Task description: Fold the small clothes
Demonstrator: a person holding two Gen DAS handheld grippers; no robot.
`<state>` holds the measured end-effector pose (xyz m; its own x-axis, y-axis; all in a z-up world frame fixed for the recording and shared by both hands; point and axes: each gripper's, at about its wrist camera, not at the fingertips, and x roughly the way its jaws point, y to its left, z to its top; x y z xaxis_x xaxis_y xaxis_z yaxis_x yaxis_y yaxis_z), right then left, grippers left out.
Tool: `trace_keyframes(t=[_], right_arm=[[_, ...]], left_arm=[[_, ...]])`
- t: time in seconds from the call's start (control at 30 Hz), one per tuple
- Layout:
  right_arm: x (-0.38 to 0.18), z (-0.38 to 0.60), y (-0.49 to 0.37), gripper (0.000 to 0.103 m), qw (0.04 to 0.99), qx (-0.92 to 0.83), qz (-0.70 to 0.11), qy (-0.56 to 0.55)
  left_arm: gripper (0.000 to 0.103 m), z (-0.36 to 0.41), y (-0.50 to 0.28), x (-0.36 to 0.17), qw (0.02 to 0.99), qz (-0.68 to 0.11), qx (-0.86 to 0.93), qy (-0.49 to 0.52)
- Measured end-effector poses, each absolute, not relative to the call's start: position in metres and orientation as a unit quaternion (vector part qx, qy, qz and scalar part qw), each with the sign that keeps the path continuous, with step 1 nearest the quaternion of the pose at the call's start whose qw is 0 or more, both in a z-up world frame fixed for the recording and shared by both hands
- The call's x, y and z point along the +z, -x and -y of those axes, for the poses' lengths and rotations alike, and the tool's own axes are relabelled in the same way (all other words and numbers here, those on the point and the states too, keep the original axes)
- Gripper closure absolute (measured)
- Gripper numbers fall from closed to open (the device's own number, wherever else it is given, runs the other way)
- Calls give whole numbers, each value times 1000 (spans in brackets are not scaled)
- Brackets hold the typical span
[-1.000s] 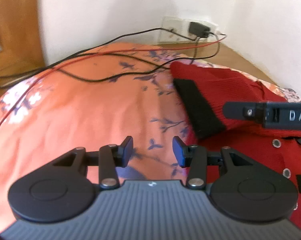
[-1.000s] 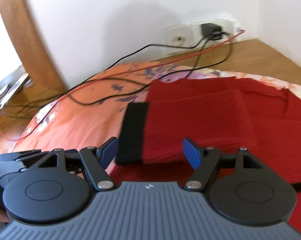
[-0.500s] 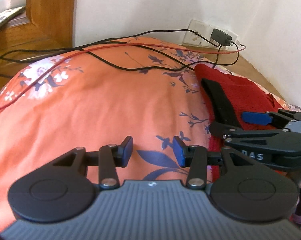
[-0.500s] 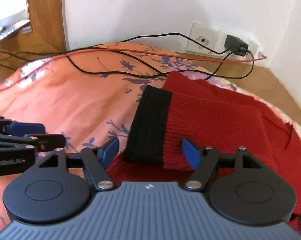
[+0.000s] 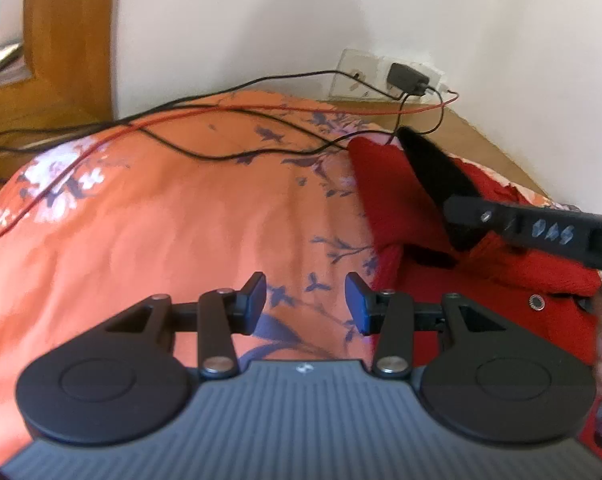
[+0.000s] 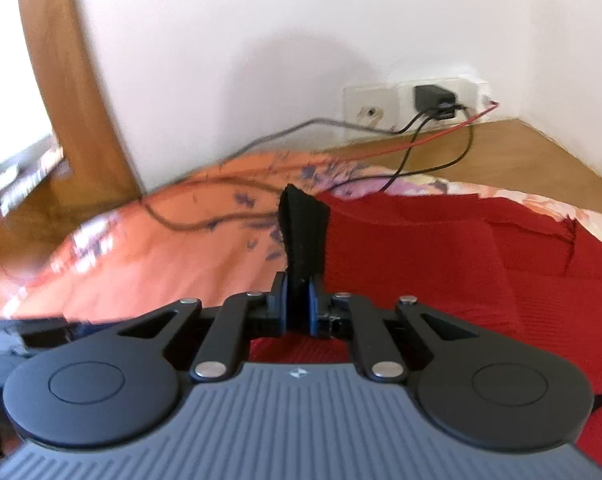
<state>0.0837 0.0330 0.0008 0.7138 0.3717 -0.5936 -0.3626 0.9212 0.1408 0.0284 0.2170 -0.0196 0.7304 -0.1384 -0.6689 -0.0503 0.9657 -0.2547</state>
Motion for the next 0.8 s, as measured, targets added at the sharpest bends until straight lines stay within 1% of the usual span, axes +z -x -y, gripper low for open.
trace_keyframes(t=[0.27, 0.43, 0.6, 0.8], right_arm=[[48, 35, -78, 93, 940, 187, -273, -80], [70, 82, -75, 93, 951, 157, -249, -97], [78, 134, -76, 93, 956, 119, -240, -117], [65, 199, -76, 93, 953, 70, -251, -157]], left_arm=[[58, -188, -40, -2, 929, -351, -47, 108], [58, -164, -54, 8, 934, -339, -67, 93], [58, -137, -69, 15, 938, -327, -88, 76], [58, -107, -86, 15, 938, -325, -105, 60]])
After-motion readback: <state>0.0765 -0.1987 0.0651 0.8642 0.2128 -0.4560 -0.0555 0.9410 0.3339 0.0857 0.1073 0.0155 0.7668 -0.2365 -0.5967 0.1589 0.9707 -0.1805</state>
